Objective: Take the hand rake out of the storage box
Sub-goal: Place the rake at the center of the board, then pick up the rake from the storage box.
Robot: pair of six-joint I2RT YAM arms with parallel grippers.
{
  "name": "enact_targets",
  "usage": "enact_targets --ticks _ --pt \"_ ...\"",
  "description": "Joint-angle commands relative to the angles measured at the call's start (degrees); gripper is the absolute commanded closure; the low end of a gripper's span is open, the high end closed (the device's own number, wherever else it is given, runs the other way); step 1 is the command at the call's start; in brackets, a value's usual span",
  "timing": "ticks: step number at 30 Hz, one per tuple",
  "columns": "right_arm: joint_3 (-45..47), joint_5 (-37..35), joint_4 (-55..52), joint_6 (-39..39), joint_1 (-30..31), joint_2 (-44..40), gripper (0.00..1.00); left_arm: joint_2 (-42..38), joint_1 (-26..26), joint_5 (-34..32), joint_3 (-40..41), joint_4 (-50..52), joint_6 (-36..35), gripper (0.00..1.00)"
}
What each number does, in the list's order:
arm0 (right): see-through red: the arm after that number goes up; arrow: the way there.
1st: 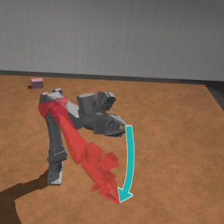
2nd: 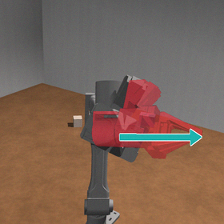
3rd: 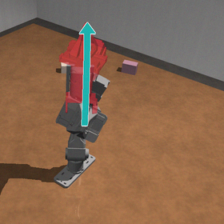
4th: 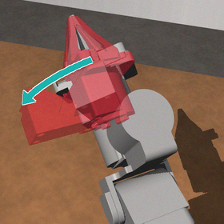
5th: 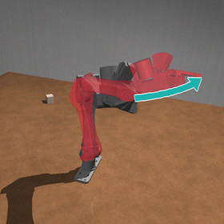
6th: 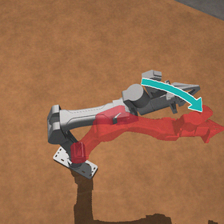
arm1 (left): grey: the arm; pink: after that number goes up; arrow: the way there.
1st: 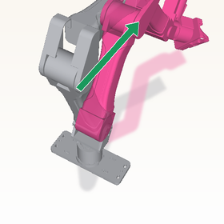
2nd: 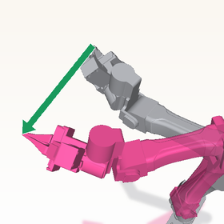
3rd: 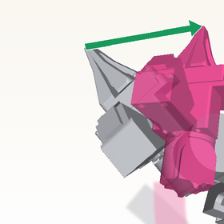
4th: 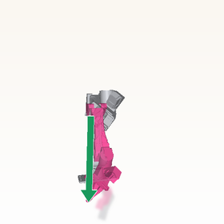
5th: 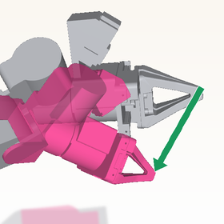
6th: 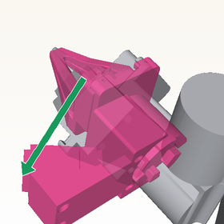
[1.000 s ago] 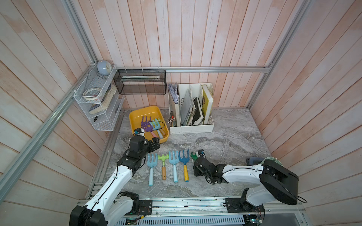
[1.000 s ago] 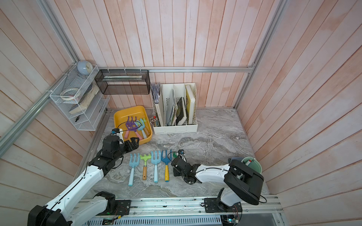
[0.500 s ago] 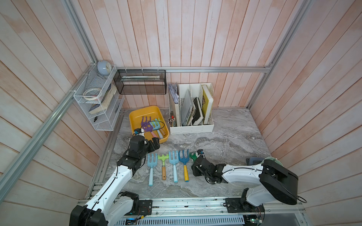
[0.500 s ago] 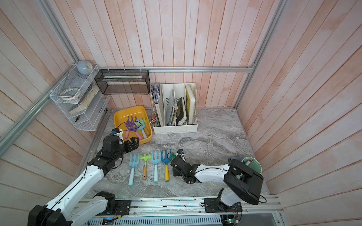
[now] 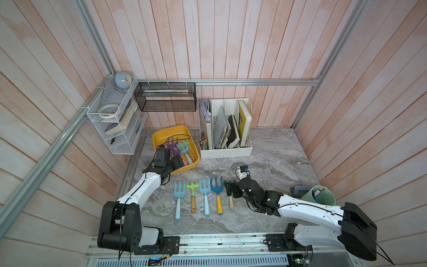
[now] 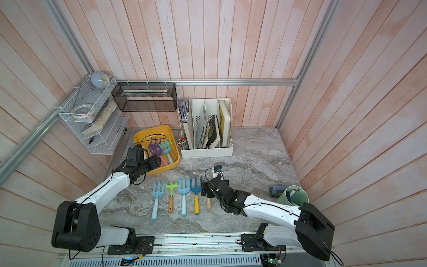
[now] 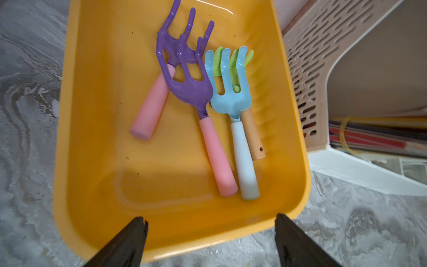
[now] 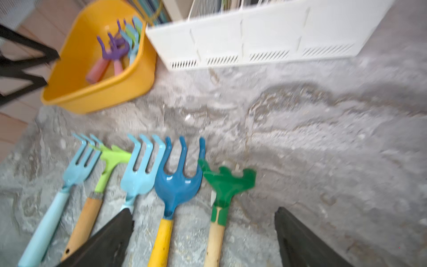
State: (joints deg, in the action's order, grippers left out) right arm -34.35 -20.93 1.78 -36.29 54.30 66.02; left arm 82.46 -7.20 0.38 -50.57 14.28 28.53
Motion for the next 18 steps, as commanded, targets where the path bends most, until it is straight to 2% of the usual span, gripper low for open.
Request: enact_targets --ticks 1,6,12,18 --pt "2.5 4.0 3.1 6.4 -6.2 -3.4 0.02 6.3 0.1 -4.0 -6.1 2.2 -1.4 0.29" --pt "5.1 10.7 3.9 10.5 -14.6 -6.3 0.02 18.9 0.2 -6.8 -18.1 7.1 -1.2 0.43" --pt "7.7 16.2 5.3 11.8 -21.1 -7.6 0.02 29.0 0.1 -7.9 -26.5 10.2 0.2 0.44" --pt "9.2 18.4 6.0 11.8 -23.7 -9.4 0.02 33.8 0.1 -8.0 -30.6 10.3 0.6 0.44"
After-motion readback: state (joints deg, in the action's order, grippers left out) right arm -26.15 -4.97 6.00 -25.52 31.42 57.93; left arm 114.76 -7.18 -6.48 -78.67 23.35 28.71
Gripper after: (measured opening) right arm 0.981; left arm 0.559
